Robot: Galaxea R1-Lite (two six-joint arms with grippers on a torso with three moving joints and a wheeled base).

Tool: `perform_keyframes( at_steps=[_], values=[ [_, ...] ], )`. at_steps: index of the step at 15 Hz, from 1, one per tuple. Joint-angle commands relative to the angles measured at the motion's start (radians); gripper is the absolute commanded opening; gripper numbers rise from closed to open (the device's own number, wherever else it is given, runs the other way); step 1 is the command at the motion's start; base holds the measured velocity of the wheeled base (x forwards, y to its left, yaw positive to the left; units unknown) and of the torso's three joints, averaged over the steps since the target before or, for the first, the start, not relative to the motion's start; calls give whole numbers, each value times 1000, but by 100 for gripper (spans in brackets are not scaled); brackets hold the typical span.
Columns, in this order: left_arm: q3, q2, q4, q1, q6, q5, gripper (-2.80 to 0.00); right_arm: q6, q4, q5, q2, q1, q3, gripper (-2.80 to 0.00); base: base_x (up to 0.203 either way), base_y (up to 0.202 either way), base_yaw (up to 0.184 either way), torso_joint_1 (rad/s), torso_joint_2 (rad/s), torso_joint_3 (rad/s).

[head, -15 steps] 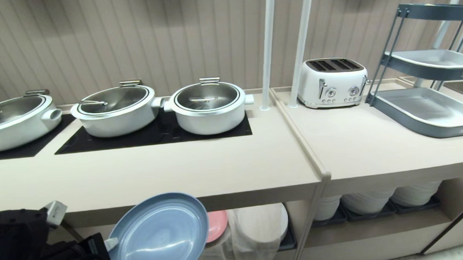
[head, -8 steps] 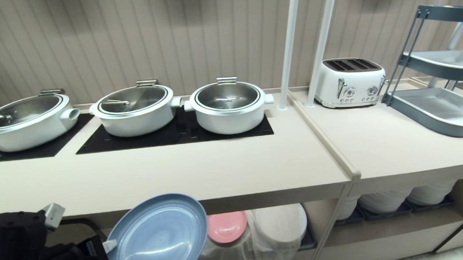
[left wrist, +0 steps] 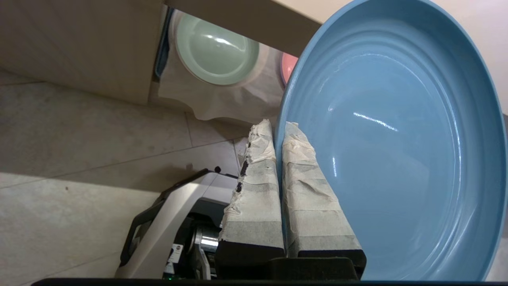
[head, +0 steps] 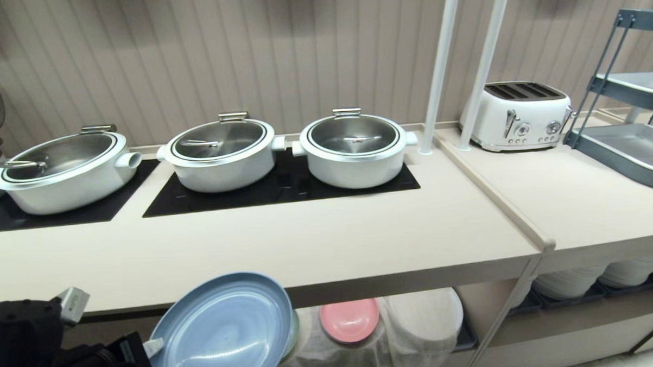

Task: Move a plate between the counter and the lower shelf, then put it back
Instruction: Put the plate

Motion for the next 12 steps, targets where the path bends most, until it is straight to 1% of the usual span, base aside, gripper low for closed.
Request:
perform_keyframes(
  at_steps=[1, 12],
  values=[
    [0, -1, -3, 0, -4, 1, -280, 0, -1, 0, 0, 1, 0, -280, 0, 198, -4, 2, 2, -1],
    [0, -1, -4, -2, -4, -2, -280, 0, -1, 0, 0, 1, 0, -280, 0, 197, -1, 3, 2, 4]
  ],
)
